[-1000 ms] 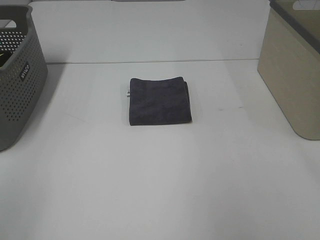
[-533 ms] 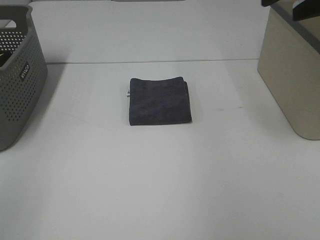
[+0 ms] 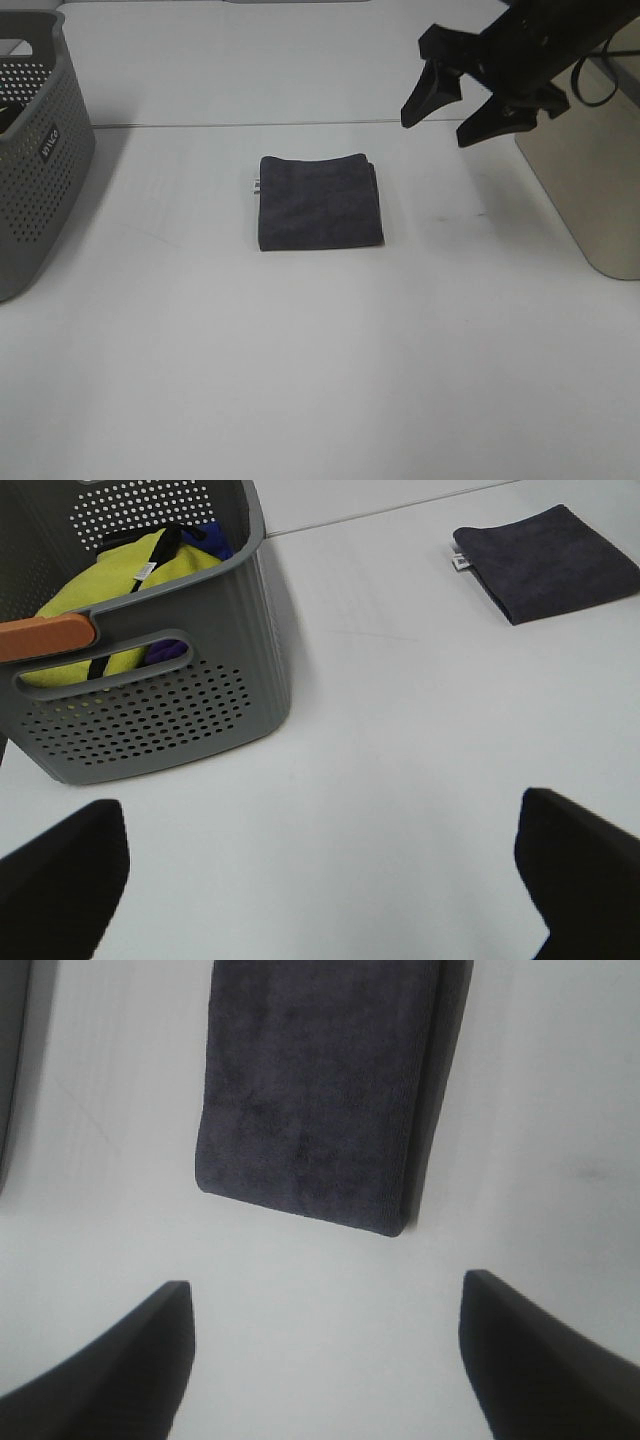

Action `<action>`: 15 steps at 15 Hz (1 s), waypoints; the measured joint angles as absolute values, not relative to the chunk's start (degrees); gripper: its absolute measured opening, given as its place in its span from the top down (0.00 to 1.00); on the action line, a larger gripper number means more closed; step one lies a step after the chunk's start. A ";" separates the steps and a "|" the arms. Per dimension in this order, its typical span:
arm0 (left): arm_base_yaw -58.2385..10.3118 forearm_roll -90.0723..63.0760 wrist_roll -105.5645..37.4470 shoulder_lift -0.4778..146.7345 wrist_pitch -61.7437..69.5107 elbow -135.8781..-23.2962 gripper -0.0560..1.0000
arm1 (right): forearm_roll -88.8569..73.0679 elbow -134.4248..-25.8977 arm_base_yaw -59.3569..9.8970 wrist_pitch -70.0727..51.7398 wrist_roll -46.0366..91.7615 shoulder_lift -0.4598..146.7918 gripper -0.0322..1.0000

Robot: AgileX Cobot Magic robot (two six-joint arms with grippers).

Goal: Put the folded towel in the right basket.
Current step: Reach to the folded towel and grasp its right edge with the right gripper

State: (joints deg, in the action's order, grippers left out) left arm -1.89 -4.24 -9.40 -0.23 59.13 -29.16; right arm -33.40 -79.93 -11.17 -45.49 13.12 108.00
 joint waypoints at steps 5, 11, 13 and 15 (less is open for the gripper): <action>-1.89 -4.24 -9.40 -0.23 59.13 -29.16 0.01 | -39.30 -83.71 -11.17 -44.98 15.58 120.38 0.30; -1.89 -4.24 -9.40 -0.23 59.13 -29.16 0.01 | -42.06 -100.04 -11.17 -51.45 16.39 134.19 0.30; -1.89 -4.24 -9.40 -0.23 59.13 -29.16 0.01 | -42.06 -104.34 -11.17 -51.91 16.39 137.62 0.30; -1.89 -4.24 -9.40 -0.23 59.13 -29.16 0.01 | -42.06 -107.14 -11.17 -52.48 16.39 139.57 0.30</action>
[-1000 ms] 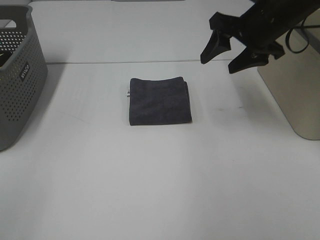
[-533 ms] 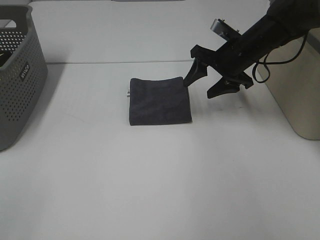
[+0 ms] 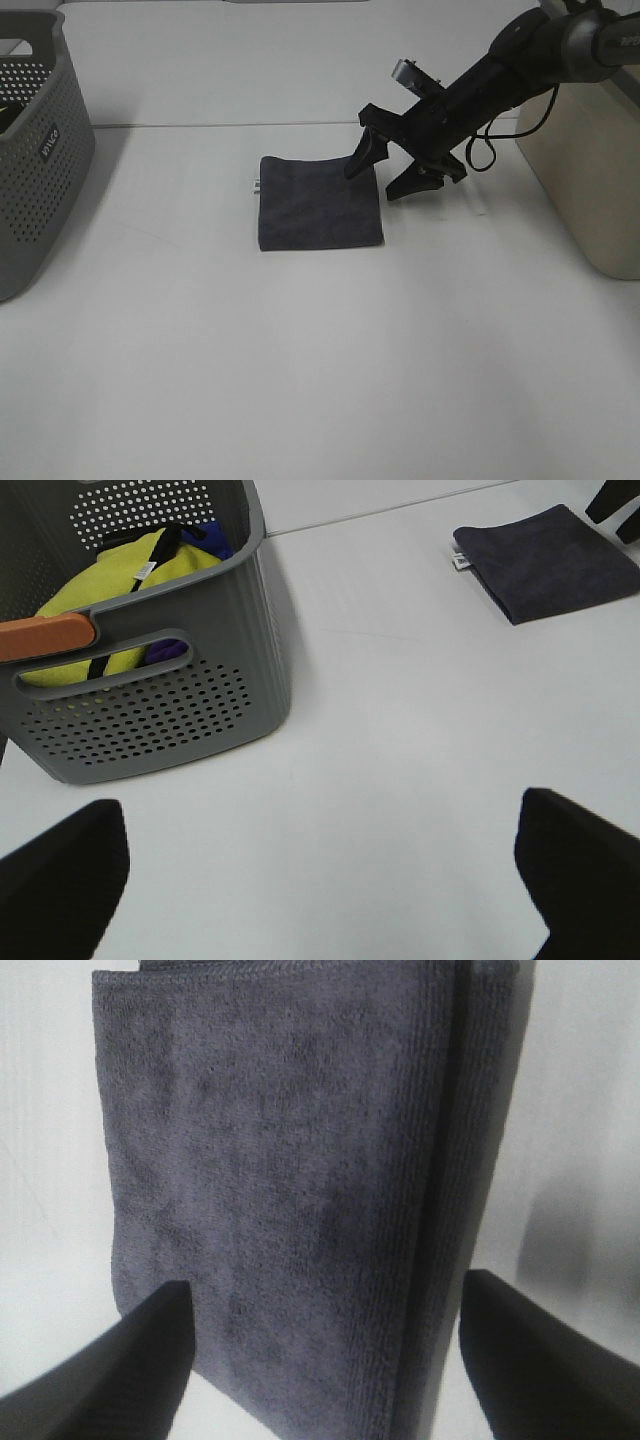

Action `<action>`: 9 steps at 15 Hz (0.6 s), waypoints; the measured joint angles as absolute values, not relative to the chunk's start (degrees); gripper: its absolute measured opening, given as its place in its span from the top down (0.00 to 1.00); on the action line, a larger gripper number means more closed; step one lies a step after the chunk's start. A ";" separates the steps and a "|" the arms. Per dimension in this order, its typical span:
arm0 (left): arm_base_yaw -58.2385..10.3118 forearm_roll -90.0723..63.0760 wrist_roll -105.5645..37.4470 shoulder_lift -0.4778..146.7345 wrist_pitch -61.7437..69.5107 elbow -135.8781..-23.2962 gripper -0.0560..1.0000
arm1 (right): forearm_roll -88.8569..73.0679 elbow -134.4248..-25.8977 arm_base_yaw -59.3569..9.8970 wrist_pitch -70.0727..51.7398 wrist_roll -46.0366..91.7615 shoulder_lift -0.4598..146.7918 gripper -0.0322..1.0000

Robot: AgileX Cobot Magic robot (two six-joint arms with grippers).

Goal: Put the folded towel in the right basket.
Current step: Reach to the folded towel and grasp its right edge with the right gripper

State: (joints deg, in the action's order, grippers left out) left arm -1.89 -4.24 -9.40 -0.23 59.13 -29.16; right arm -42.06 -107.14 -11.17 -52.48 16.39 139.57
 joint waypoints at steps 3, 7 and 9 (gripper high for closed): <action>-1.89 -4.24 -9.40 -0.23 59.13 -29.16 0.01 | -42.00 -111.38 -11.17 -53.80 16.39 143.01 0.30; -1.89 -4.24 -9.40 -0.23 59.13 -29.16 0.01 | -42.28 -113.45 -11.86 -54.55 16.39 145.42 0.31; -1.89 -4.24 -9.40 -0.23 59.13 -29.16 0.01 | -42.28 -113.45 -12.89 -54.37 16.39 145.53 0.32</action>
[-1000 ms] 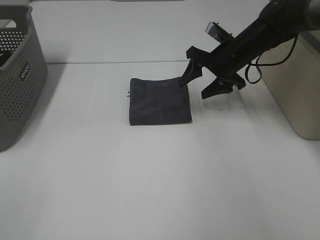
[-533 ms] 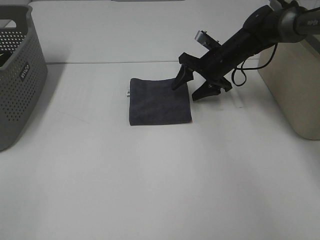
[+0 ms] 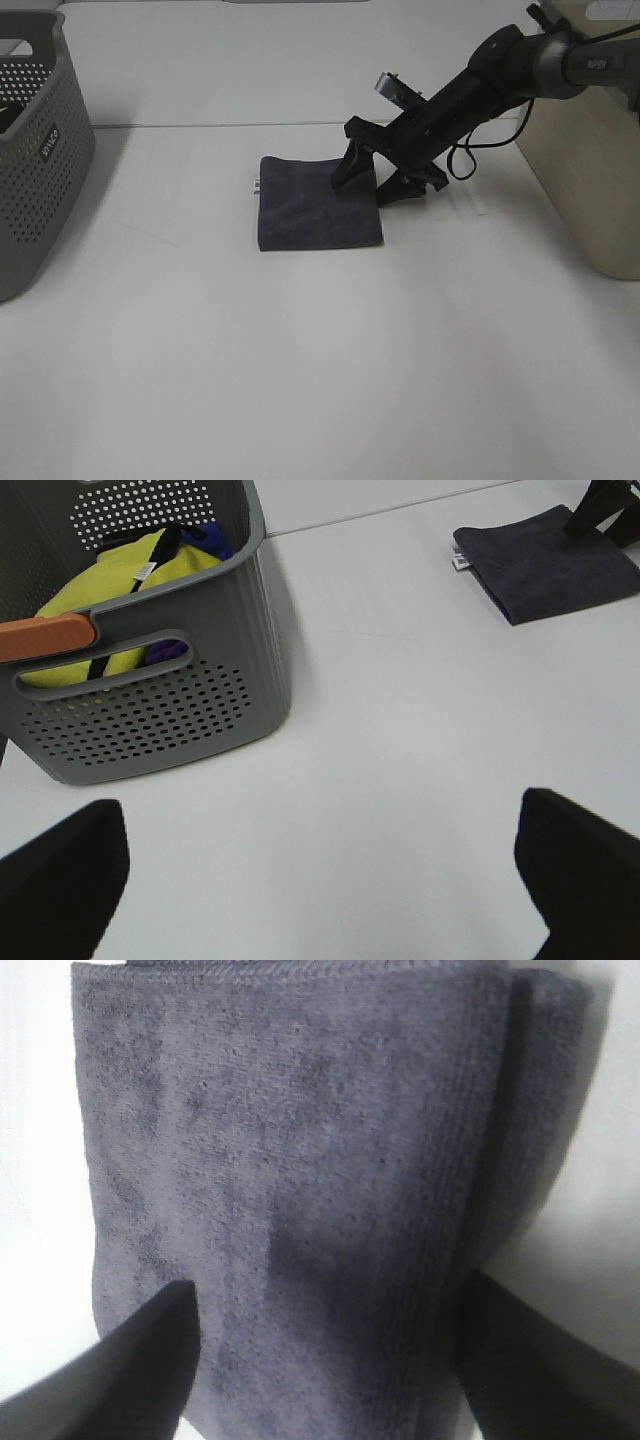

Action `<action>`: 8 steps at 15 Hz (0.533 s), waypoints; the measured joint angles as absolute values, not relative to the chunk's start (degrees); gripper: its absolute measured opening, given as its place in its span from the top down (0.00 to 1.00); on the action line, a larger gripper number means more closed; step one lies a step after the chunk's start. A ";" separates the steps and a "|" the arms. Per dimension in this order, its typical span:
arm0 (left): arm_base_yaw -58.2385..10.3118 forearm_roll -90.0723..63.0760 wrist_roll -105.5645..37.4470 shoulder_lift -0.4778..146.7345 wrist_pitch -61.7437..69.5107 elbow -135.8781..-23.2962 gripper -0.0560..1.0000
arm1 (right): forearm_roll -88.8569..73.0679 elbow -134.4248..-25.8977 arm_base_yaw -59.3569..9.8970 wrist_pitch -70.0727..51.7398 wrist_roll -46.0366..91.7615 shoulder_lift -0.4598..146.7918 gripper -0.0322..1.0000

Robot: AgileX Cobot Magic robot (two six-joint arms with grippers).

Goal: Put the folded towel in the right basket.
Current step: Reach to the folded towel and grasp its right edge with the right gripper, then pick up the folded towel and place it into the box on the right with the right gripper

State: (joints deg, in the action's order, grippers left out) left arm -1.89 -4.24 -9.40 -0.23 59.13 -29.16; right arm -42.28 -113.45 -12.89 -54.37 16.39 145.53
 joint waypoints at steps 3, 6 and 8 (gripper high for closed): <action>-1.89 -4.24 -9.40 -0.23 59.13 -29.16 0.01 | -41.31 -113.45 -14.38 -52.54 16.39 146.22 0.64; -1.89 -4.24 -9.40 -0.23 59.13 -29.16 0.01 | -39.82 -113.96 -14.67 -52.54 14.27 146.62 0.88; -1.89 -4.24 -9.40 -0.23 59.13 -29.16 0.01 | -38.33 -116.43 -14.73 -54.89 13.81 146.73 0.88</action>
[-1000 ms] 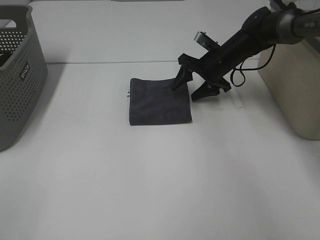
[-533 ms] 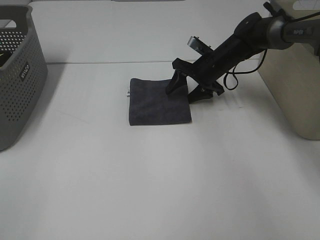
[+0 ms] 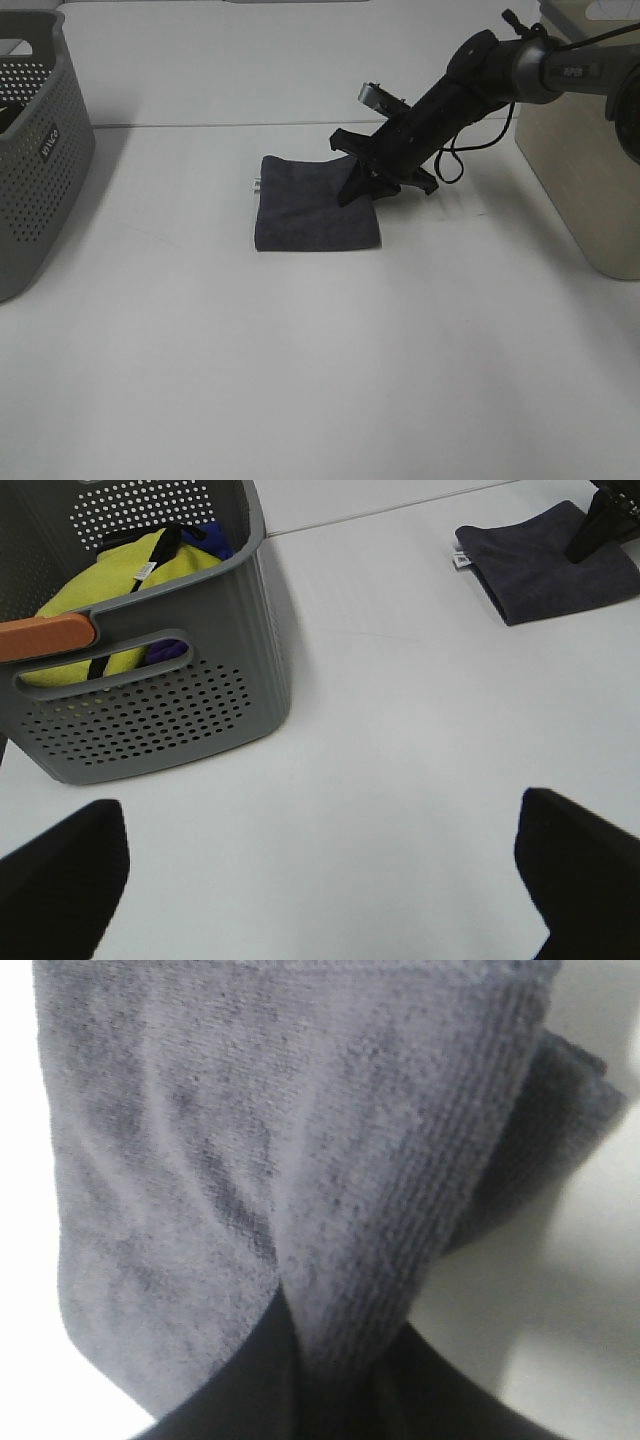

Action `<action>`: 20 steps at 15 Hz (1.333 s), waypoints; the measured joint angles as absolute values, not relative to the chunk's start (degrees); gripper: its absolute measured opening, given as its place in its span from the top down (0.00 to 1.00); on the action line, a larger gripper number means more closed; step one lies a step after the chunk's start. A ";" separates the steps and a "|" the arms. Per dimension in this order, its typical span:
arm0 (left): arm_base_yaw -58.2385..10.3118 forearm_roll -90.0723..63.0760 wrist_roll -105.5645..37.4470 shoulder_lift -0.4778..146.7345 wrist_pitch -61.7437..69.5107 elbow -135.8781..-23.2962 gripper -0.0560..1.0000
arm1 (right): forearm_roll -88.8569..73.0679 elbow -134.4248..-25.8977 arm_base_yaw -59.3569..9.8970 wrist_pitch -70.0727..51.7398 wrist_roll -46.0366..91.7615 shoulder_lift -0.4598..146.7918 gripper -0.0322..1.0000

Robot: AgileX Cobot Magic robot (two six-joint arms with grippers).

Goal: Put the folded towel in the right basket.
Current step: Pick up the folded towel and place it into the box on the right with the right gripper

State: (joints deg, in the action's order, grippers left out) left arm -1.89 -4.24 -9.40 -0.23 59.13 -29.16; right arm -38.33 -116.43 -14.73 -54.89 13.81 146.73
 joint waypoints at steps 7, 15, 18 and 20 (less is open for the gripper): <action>-1.89 -4.24 -9.40 -0.23 59.13 -29.16 0.01 | -28.93 -139.34 -14.78 -69.39 7.16 146.39 0.88; -1.89 -4.24 -9.40 -0.23 59.13 -29.16 0.01 | -9.80 -141.46 -11.57 -69.79 3.50 126.62 0.88; -1.89 -4.24 -9.40 -0.23 59.13 -29.16 0.01 | -8.19 -141.46 -6.93 -69.84 3.50 121.07 0.88; -1.89 -4.24 -9.40 -0.23 59.13 -29.16 0.01 | -7.79 -141.46 -1.95 -69.84 3.50 118.14 0.88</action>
State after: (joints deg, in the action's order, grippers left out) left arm -1.89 -4.24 -9.40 -0.23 59.13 -29.16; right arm -7.79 -141.46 -1.95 -69.84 3.50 118.14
